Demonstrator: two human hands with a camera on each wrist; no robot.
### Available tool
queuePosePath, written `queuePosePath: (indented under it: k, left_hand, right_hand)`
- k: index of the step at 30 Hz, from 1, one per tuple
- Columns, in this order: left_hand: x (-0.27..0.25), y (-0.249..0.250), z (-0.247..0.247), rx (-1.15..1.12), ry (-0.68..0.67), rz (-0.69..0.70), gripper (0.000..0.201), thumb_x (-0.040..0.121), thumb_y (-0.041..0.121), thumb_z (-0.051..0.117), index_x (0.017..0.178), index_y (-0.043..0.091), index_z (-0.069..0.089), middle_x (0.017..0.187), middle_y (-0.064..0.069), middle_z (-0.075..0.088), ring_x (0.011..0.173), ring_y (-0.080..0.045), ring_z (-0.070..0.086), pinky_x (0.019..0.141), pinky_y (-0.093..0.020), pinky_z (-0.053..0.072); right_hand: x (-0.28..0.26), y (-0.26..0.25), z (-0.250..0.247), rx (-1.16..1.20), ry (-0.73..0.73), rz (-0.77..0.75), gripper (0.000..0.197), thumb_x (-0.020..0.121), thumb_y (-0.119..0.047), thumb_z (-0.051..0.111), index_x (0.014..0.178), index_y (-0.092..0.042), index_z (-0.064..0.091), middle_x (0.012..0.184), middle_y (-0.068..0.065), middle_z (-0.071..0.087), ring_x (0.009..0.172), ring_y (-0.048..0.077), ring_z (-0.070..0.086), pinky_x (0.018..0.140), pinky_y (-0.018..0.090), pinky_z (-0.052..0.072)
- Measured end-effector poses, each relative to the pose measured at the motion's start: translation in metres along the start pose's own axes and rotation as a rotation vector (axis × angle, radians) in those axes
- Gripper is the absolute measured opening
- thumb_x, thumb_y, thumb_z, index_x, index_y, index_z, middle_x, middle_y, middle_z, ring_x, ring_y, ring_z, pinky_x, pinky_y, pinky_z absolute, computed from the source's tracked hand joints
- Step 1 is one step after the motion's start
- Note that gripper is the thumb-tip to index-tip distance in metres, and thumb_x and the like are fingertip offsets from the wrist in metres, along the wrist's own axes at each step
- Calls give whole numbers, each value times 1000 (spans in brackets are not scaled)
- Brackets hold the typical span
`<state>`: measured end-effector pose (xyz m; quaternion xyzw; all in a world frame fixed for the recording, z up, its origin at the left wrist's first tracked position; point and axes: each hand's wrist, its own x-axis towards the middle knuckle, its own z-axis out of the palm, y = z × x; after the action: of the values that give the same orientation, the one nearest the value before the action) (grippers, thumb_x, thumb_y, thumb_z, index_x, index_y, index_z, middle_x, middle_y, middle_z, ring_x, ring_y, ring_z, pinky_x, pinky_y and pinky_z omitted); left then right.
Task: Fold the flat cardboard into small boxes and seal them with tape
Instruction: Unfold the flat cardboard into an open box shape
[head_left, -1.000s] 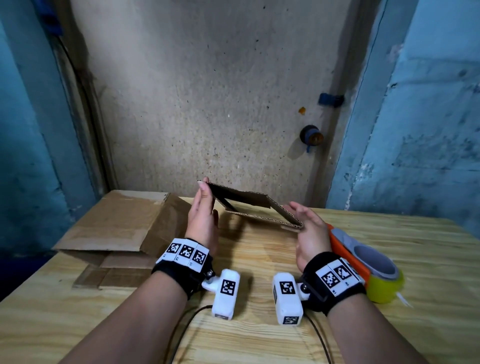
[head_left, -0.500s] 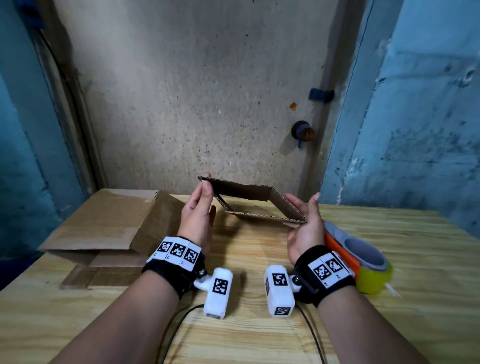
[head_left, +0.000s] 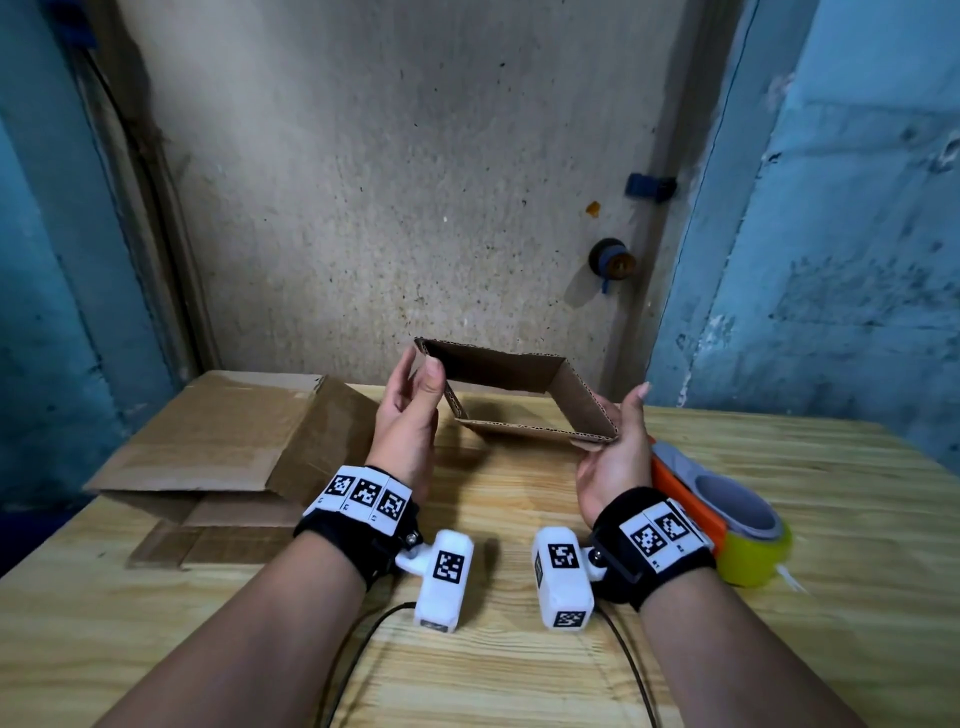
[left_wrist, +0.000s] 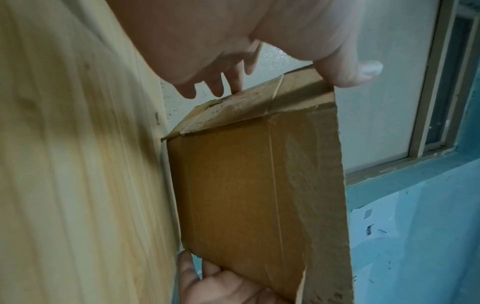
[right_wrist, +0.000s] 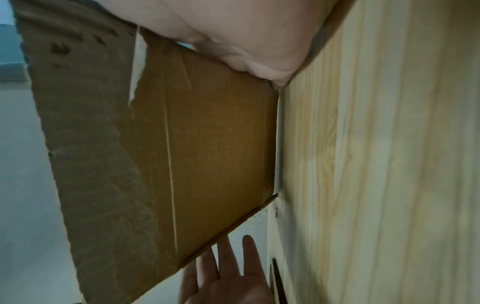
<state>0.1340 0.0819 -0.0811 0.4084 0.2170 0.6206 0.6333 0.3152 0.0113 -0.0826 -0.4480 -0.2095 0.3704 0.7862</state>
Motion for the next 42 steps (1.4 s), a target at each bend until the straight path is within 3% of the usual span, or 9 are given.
queuePosePath:
  k: [5, 9, 16, 20, 22, 28, 35, 39, 42]
  left_hand:
    - [1, -2, -3, -2, -29, -5, 109, 52, 68, 91, 144, 23, 54, 140, -1, 63, 135, -14, 54, 123, -42, 29]
    - [-2, -1, 0, 48, -93, 15, 103, 62, 66, 87, 145, 15, 53, 142, -3, 61, 137, -15, 52, 124, -42, 28]
    - [-8, 10, -1, 130, -165, -43, 86, 82, 70, 69, 148, 19, 50, 145, -6, 59, 137, -21, 52, 120, -45, 32]
    - [-6, 11, 0, 124, -173, -101, 76, 91, 71, 52, 147, 20, 52, 144, -11, 59, 134, -28, 56, 105, -44, 50]
    - [-3, 6, -2, 90, -154, -151, 81, 85, 75, 61, 148, 25, 50, 149, -9, 55, 137, -31, 52, 113, -56, 41]
    - [1, 5, -3, 79, -200, -165, 82, 87, 75, 59, 150, 25, 47, 150, -5, 54, 138, -25, 51, 118, -50, 34]
    - [2, 5, -7, 149, -162, -195, 80, 85, 76, 60, 150, 31, 48, 155, 4, 48, 143, -18, 45, 122, -51, 27]
    - [-15, 17, 6, 99, -238, -190, 50, 104, 54, 39, 133, 20, 64, 130, -6, 70, 122, -19, 65, 103, -36, 47]
    - [-17, 20, 6, 62, -248, -206, 57, 104, 54, 41, 143, 15, 56, 138, -13, 63, 129, -28, 59, 112, -44, 42]
  right_hand:
    - [-3, -6, 4, 60, 8, 66, 58, 101, -71, 40, 104, -25, 74, 91, -4, 82, 140, 51, 37, 124, 61, 24]
    - [-7, -3, 5, -39, -47, 138, 81, 81, -90, 48, 122, -24, 71, 132, 22, 67, 141, 46, 37, 121, 64, 24]
    - [-8, -2, 13, -10, -239, 154, 93, 85, -84, 42, 154, -22, 47, 145, 11, 63, 141, 25, 55, 127, 48, 30]
    - [-13, -6, 15, -7, -265, 129, 64, 102, -67, 36, 144, -24, 57, 130, 6, 74, 122, 22, 68, 93, 35, 57]
    - [-14, -6, 14, 0, -283, 126, 52, 104, -60, 42, 138, -26, 62, 116, 0, 79, 106, 17, 73, 74, 28, 56]
    - [-14, -5, 14, 108, -278, 172, 28, 108, -37, 49, 108, -20, 72, 88, -1, 80, 78, 11, 76, 62, 25, 57]
    - [-19, -8, 11, 176, -256, 204, 50, 100, -28, 49, 145, -10, 60, 111, 13, 74, 103, 29, 69, 112, 55, 45]
    - [-19, -8, 11, 225, -327, 225, 36, 93, -33, 60, 126, -20, 67, 114, 12, 73, 103, 28, 68, 116, 58, 36]
    - [-22, -10, 12, 217, -326, 212, 70, 74, -37, 69, 141, -17, 62, 121, 13, 72, 108, 30, 67, 115, 56, 38]
